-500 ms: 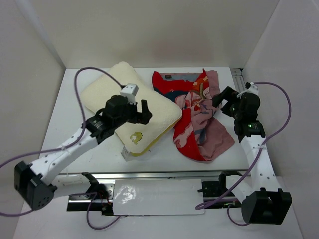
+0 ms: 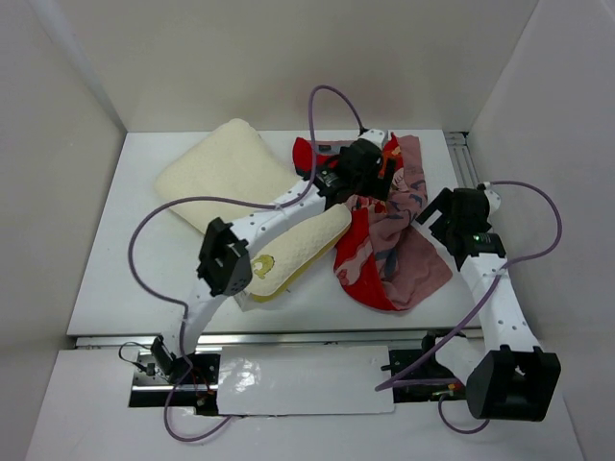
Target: Put the pillow into the pillowcase
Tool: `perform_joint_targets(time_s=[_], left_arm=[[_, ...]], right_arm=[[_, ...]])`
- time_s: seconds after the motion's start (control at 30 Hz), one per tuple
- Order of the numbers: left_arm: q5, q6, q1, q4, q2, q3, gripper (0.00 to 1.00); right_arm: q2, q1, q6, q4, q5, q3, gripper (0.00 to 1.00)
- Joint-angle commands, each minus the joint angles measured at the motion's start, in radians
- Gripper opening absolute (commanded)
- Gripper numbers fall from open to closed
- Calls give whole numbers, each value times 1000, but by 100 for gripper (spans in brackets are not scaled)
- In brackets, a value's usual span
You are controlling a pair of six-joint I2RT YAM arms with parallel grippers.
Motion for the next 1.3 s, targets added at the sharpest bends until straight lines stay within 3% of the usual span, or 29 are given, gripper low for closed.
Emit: perform_joint_targets(time_s=[0.0, 0.13, 0.3, 0.7, 0.77, 0.8, 0.83, 0.87, 0.97, 1.0, 1.13, 1.2, 1.27], left_arm=[[-132, -60, 21, -181, 186, 281, 100], [-22, -60, 56, 12, 223, 194, 100], [-8, -80, 56, 24, 243, 174, 100], [98, -100, 56, 110, 421, 216, 100], [114, -109, 56, 110, 430, 226, 89], [98, -109, 56, 110, 420, 208, 75], [69, -98, 56, 122, 400, 183, 40], [57, -98, 56, 122, 388, 171, 28], [35, -98, 56, 122, 317, 119, 4], [25, -98, 65, 122, 294, 103, 0], [24, -89, 85, 156, 167, 19, 0], [9, -77, 85, 156, 118, -13, 0], [-12, -49, 95, 165, 46, -35, 0]], right_arm=[[-85, -3, 84, -93, 108, -46, 100], [-153, -3, 131, -133, 164, -111, 100], [-167, -3, 177, -157, 209, -148, 100], [22, -3, 147, -81, 172, -166, 100], [22, -3, 156, -47, 172, -166, 100], [22, -3, 156, -32, 163, -180, 100], [22, -3, 156, -18, 163, -194, 100], [22, -3, 156, -1, 163, -194, 100], [31, -3, 90, 106, 97, -220, 100], [44, -3, 81, 123, 82, -220, 100], [97, -3, 16, 214, 17, -229, 100], [148, -3, -20, 267, -24, -229, 93], [209, -3, -46, 307, -58, -229, 77]])
